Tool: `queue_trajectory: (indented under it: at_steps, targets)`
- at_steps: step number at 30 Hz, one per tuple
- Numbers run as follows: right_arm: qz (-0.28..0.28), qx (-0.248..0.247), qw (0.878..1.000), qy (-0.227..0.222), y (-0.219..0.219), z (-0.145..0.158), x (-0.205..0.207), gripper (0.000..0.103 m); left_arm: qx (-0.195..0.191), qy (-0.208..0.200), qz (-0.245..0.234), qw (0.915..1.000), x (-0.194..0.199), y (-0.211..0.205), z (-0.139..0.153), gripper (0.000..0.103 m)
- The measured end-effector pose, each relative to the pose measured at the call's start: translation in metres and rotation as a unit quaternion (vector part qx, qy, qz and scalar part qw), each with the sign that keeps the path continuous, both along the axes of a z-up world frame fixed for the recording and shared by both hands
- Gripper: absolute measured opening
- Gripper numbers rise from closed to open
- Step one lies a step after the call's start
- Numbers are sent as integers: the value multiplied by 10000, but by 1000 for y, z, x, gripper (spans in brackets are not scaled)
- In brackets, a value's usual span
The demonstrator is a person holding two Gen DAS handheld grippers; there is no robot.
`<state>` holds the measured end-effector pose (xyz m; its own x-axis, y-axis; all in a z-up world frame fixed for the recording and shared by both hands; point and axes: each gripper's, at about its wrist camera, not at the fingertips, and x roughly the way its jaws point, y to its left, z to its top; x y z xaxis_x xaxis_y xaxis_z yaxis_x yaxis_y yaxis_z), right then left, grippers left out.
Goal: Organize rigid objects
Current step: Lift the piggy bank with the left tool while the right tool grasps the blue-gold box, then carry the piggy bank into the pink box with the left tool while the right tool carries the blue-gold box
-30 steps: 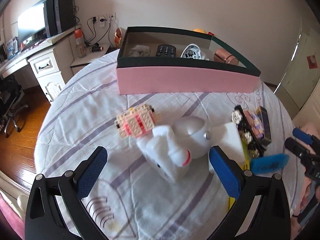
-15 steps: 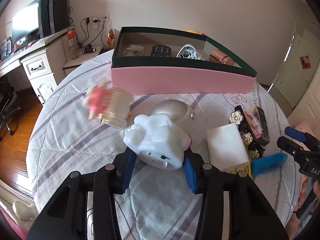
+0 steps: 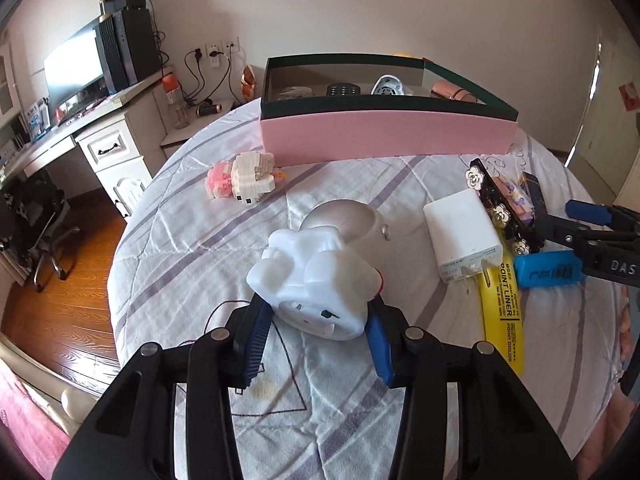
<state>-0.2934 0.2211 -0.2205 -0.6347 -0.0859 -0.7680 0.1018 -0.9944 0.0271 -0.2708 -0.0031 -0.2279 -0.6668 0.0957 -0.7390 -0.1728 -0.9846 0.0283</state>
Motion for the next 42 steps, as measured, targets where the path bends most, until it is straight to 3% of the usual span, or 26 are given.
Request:
queue_trajectory:
  at_steps: [4,9,14,18,22,23,25,28,30,32,42]
  targets:
    - [51,201,9998,-82,-9,-4,-8,84,34,7,12,10000,0,-3,-1,45]
    - [-144,-47,9999,10,13,-2,-6,81,108,8,47,9999,0,-7,-3,47]
    - [-443,-72,9990,57,31,2,-3,72,111,32,164,9998,-3,-8,-3,74]
    - [-333,-35,9994,49,25,3,-11,72,171,34,202,9996,-8,-8,-5,77]
    - [-265,135,9995,-68,18,-2,-28,70,247,68,248,9994,-14,-10,-7,76]
    - [-269,97,9996,-58,19,-2,-30,64,276,77,247,9993,-15,-11,-7,69]
    - [-245,72,9997,-26,20,-1,-32,48,251,104,225,9994,-17,-10,-7,66]
    - [-159,90,9998,-99,18,-5,-39,44,167,139,142,9997,-18,-7,-7,57]
    - [-105,72,9999,-87,17,-5,-40,43,85,164,91,9998,-19,-3,-7,57]
    - [-24,-64,10000,-35,19,-4,-38,23,67,181,72,9998,-18,-2,-6,57]
    - [66,-156,9998,135,20,5,-16,21,245,206,63,9995,-5,-6,1,57]
